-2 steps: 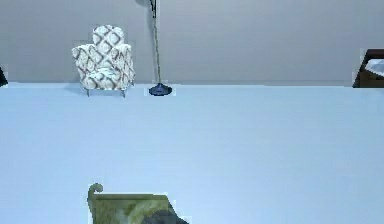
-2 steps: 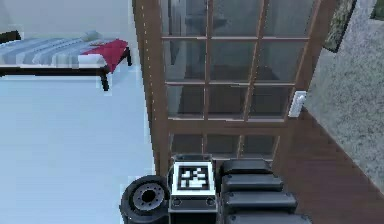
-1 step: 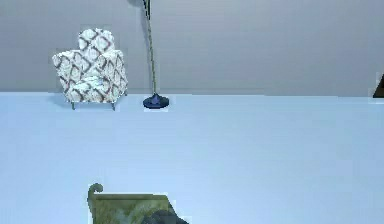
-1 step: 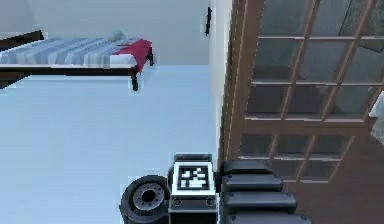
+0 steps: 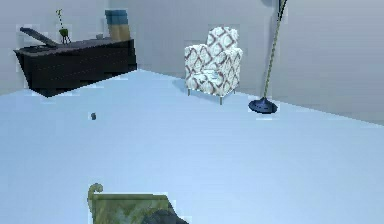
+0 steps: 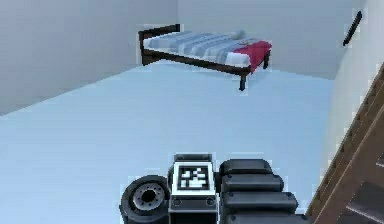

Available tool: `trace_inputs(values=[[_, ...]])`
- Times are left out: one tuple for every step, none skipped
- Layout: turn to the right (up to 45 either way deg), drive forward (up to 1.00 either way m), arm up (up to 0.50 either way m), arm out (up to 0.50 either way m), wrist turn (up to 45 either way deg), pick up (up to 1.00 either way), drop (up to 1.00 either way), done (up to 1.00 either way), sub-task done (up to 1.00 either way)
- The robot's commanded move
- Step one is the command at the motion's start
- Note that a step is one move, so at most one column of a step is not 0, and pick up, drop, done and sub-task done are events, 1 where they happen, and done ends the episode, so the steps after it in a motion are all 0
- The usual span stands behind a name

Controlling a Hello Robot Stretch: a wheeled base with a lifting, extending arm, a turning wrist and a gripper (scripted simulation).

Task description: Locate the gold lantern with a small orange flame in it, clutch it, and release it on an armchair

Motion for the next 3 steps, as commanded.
trace_inputs(values=[[0.0,1.0,0.0,0.0,0.0,0.0,0.0,0.0,0.0],[0.0,1.0,0.0,0.0,0.0,0.0,0.0,0.0,0.0],[-6.0,0.0,0.0,0.0,0.0,0.0,0.0,0.0,0.0]])
